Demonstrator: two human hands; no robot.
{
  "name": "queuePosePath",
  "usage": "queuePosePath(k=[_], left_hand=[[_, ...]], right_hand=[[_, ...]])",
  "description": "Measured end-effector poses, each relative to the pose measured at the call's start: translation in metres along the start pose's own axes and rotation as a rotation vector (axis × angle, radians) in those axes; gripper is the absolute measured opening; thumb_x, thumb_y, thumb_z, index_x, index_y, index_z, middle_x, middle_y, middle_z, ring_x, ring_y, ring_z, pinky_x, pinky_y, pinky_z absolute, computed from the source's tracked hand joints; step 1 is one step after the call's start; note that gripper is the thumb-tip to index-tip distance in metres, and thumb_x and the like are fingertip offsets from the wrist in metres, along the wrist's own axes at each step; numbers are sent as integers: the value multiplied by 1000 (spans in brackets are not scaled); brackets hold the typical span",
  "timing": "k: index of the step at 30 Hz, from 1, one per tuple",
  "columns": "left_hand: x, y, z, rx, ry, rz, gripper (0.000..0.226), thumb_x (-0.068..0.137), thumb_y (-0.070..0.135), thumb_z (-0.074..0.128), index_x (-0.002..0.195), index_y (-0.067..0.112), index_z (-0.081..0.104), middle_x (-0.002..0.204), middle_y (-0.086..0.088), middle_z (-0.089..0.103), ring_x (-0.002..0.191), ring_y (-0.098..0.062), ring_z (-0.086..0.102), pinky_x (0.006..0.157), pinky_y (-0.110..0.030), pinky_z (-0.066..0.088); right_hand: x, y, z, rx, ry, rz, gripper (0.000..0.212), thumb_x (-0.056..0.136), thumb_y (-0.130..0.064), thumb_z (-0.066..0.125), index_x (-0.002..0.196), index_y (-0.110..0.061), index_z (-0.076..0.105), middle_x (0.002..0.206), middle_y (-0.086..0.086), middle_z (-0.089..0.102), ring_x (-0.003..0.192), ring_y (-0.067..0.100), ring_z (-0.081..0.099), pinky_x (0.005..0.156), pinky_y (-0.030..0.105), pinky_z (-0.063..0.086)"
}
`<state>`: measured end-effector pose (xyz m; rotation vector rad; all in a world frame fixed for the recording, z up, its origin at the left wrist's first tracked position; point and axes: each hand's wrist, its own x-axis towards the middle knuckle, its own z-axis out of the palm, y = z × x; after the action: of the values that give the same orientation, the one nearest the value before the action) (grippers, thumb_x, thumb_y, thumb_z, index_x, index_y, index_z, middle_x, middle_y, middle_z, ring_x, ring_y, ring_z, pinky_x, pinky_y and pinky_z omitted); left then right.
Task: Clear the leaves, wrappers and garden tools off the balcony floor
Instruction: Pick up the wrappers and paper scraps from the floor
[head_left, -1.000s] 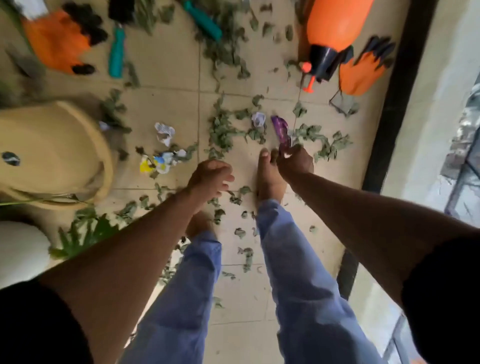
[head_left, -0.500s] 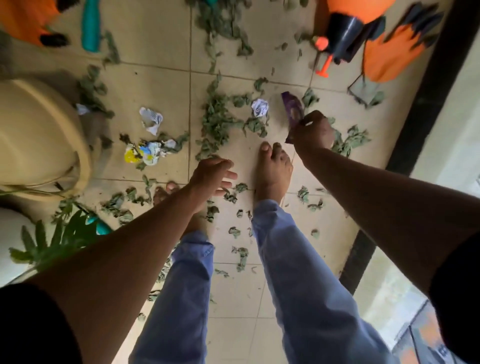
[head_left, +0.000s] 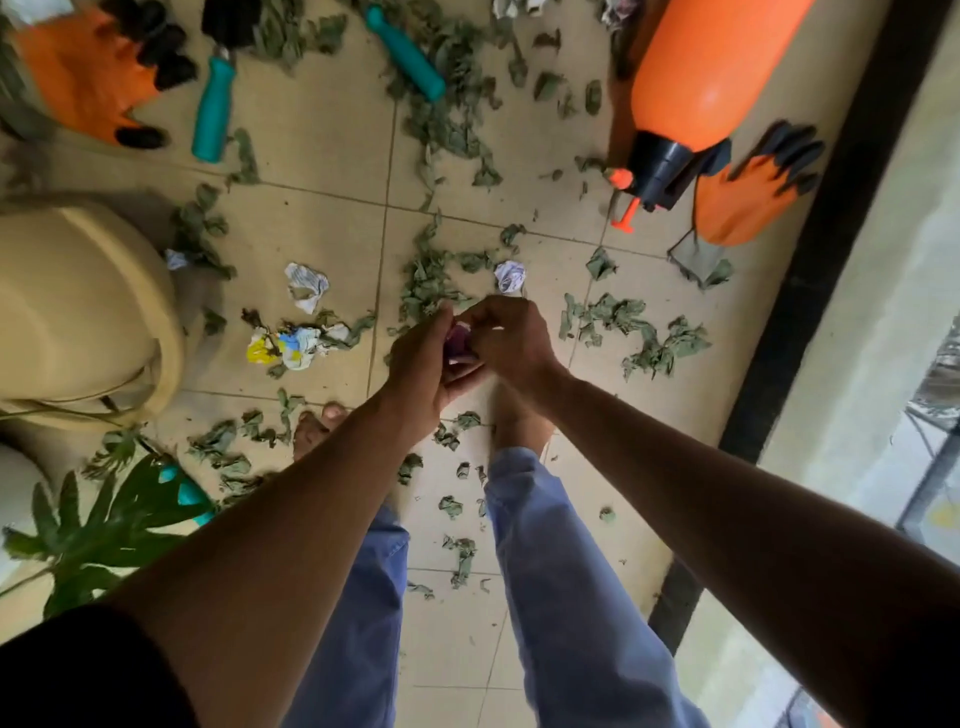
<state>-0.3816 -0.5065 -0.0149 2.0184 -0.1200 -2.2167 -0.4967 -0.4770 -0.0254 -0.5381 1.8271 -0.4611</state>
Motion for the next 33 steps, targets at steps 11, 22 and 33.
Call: queuePosePath(k=[11,22,33], left_hand=[[19,-15,-64,37,74,66,16,94,-2,66,106,8,68,121,-20,66,103,-35,71,80,-41,63],[-9,-12,-88,3,58,20,10,97,8,68,106,6,70,119,-22,68,104,-40,72,74,-43,64],[-26,1,-122,-205,58,50,27,107,32,49,87,17,59,67,2,60,61,-10,59,63,-27,43]], right_hand=[[84,32,2,-761,194,-47,50,83,-1,63,128,-18,50,127,13,47,101,35,59,67,38,48],[21,-6,9,-312,268,-99,17,80,-4,64,85,-20,68,82,-11,68,78,12,65,59,19,43],[-73,-39,125,-310,-134,-167,10,78,-13,69,84,-21,67,80,-4,73,79,17,69,75,39,57]])
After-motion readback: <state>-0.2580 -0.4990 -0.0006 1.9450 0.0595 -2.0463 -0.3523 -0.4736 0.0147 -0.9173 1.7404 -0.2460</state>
